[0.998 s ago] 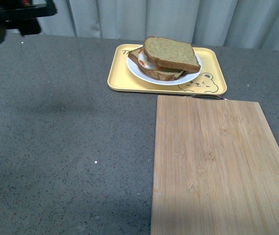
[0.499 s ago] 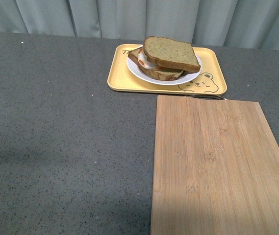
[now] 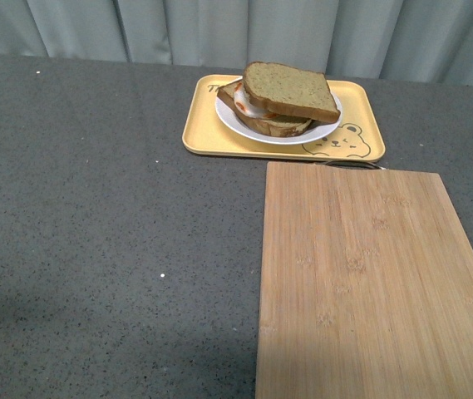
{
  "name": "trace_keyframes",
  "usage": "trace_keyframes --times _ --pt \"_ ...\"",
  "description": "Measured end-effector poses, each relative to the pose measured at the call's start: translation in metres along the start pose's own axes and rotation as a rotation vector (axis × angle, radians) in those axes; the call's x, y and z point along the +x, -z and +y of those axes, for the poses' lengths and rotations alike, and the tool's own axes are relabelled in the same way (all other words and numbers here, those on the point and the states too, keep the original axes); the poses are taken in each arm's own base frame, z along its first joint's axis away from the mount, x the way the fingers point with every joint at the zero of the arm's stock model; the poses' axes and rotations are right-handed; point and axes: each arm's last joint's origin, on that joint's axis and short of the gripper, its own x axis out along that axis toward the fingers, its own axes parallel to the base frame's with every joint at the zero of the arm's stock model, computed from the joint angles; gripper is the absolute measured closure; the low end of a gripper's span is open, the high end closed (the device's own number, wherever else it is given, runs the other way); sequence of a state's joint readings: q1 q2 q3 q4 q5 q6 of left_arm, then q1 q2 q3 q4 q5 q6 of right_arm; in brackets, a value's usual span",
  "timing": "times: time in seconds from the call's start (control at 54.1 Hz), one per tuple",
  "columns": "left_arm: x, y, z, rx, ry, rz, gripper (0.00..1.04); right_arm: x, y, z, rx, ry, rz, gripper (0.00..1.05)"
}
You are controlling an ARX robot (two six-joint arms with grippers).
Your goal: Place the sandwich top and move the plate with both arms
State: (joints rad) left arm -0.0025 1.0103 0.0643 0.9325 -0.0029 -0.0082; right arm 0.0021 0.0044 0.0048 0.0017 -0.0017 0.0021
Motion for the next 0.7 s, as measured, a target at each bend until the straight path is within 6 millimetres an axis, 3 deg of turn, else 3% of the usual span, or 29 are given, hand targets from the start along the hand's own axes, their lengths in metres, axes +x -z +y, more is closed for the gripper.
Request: trace_keyframes --times 0.702 --pt "-0.039 -0.009 0.000 0.000 0.001 -0.029 1.01 0.000 0.000 0.000 0.000 0.000 0.000 0.09"
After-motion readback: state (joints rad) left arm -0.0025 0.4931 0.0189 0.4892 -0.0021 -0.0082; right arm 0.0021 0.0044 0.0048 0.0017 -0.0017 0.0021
